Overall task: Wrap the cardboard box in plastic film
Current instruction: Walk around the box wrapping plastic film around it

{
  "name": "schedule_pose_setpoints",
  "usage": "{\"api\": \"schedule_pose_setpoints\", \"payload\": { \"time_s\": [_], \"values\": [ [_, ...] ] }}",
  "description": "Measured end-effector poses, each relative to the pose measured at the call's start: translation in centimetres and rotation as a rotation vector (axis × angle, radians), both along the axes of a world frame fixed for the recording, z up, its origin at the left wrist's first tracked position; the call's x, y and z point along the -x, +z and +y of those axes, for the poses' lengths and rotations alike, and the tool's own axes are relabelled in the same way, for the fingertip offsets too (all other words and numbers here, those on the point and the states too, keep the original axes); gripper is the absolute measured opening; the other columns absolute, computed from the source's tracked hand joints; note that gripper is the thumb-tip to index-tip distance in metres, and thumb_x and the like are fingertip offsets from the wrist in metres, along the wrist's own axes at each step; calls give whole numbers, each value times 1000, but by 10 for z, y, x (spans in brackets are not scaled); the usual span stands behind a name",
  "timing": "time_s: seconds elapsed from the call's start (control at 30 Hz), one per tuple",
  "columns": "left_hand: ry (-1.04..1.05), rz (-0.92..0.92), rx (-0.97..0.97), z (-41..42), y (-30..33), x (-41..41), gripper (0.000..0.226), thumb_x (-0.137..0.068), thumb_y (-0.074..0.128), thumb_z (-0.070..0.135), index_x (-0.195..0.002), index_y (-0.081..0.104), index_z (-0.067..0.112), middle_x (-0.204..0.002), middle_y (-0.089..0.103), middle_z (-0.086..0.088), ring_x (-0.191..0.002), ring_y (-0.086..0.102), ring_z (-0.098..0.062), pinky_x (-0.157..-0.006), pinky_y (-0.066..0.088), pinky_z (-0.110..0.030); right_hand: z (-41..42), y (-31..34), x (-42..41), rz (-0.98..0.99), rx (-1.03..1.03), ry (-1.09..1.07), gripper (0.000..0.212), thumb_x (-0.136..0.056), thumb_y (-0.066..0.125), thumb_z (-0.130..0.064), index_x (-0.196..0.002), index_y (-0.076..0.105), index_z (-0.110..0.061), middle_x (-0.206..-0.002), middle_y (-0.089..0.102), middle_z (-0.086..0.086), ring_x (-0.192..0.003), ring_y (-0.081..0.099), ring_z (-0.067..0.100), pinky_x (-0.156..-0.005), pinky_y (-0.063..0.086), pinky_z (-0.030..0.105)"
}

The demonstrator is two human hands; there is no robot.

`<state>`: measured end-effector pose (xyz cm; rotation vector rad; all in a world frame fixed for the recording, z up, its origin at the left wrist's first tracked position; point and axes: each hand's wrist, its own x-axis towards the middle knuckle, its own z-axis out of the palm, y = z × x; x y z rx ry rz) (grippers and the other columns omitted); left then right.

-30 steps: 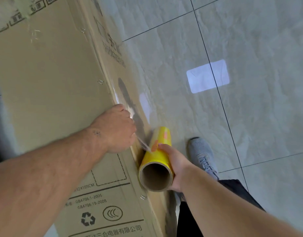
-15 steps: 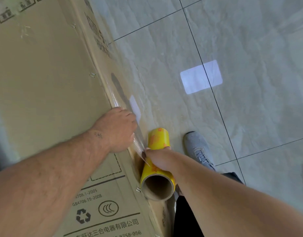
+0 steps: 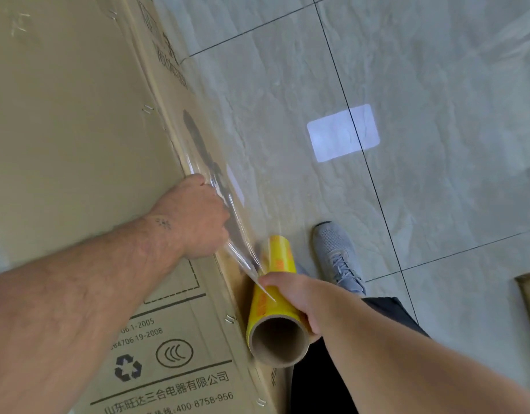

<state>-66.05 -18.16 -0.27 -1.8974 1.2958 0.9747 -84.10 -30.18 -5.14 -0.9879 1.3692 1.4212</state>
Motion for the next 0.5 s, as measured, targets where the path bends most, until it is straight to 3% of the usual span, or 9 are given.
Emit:
{"api": "schedule_pose_setpoints", "payload": {
  "time_s": [0.07, 0.13, 0.2, 0.27, 0.33, 0.37, 0.43, 0.5],
  "values": [
    [-26, -14, 19, 1, -2, 5, 31, -99, 37, 34, -98, 67, 25, -100, 63, 7, -99, 56, -17, -102, 35, -41, 1, 1, -5, -13, 0, 133, 116, -48, 85, -80, -146, 56, -25, -124, 74, 11, -100, 80, 35, -101, 63, 53],
    [-52, -29, 35, 2, -6, 4, 30, -97, 42, 30, -108, 70, 26, -110, 65, 6, -105, 58, -17, -103, 36, -41, -1, 5, -15, -55, -22, 186, 101, -73, 82, -79, -149, 53, -19, -125, 70, 11, -104, 76, 32, -106, 59, 47],
    [4, 18, 44, 5, -12, 5, 35, -96, 44, 26, -125, 63, 26, -126, 61, 4, -117, 57, -19, -107, 37, -41, -3, 4, -17, -90, -14, 187, 84, -84, 78, -75, -138, 53, -17, -111, 67, 11, -91, 73, 29, -98, 59, 42],
    [39, 102, 51, 2, -10, 10, 33, -91, 47, 18, -120, 61, 26, -130, 62, 4, -116, 58, -20, -106, 42, -41, -2, 2, -11, -81, -4, 181, 94, -77, 78, -81, -140, 55, -16, -114, 69, 11, -94, 76, 31, -97, 63, 45],
    [-3, 126, 24, -1, -7, 19, 17, -87, 47, 12, -92, 57, 25, -111, 68, 4, -99, 61, -21, -98, 46, -39, -1, 1, -4, -39, 20, 90, 108, -57, 78, -88, -141, 59, -22, -118, 75, 13, -94, 81, 35, -92, 67, 54],
    [-31, 114, 16, -1, -9, 23, 16, -86, 47, 12, -87, 57, 24, -104, 69, 4, -96, 63, -21, -95, 46, -38, 0, -2, 0, -32, 30, 25, 111, -48, 78, -88, -138, 62, -26, -116, 78, 14, -91, 83, 35, -87, 68, 58],
    [-50, 76, 14, 2, -11, 26, 19, -89, 49, 18, -92, 65, 26, -99, 70, 5, -97, 66, -20, -93, 45, -38, -1, -9, 5, -13, 48, -112, 109, -39, 79, -82, -133, 65, -30, -114, 81, 13, -88, 84, 36, -84, 68, 62],
    [-21, 38, 53, 7, -16, 27, 17, -94, 51, 28, -99, 67, 27, -102, 70, 6, -102, 65, -18, -95, 40, -37, -4, -12, 11, 1, 51, -278, 102, -46, 84, -71, -135, 66, -26, -111, 84, 16, -90, 85, 37, -89, 67, 59]
  ]
}}
